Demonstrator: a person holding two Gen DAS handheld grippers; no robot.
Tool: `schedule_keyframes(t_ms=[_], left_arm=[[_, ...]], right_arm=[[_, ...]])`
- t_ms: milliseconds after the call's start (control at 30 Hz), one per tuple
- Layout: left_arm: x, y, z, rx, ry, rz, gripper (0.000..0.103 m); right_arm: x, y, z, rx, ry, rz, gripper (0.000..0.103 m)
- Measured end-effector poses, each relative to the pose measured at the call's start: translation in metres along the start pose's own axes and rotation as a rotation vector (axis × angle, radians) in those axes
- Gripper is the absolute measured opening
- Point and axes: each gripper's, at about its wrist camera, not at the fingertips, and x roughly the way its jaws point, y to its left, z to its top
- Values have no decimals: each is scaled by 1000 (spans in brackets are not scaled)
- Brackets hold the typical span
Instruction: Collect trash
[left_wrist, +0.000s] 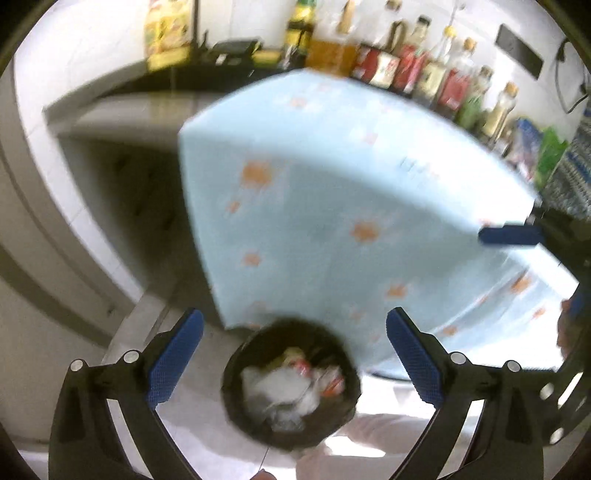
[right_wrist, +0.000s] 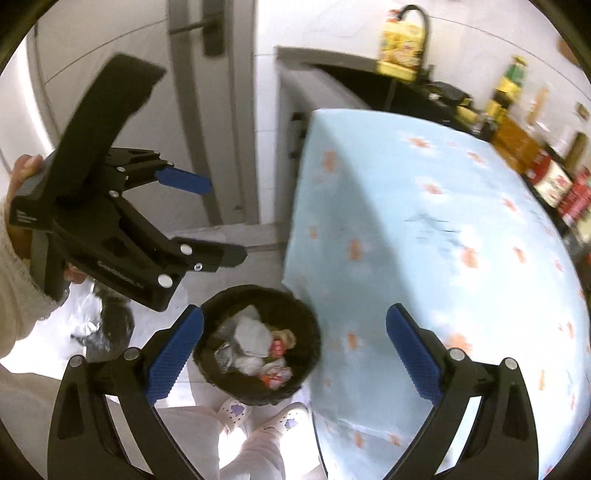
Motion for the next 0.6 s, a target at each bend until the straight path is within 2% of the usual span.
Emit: schedule_keyframes(t_ms=[233, 400, 533, 600], left_arm=[[-6, -44, 59, 102, -81, -31, 96], [-1, -75, 91, 167, -121, -37, 96], [6, -97, 108, 226, -123, -34, 96], [10, -105, 117, 237, -113, -59, 96]], right_arm=[[-46, -63, -13, 180, -32, -133, 98], [-66, -112, -32, 307, -71, -179, 98], [-78, -146, -43, 379, -100, -255, 98], [-83, -160, -47, 414, -120, -279, 98]])
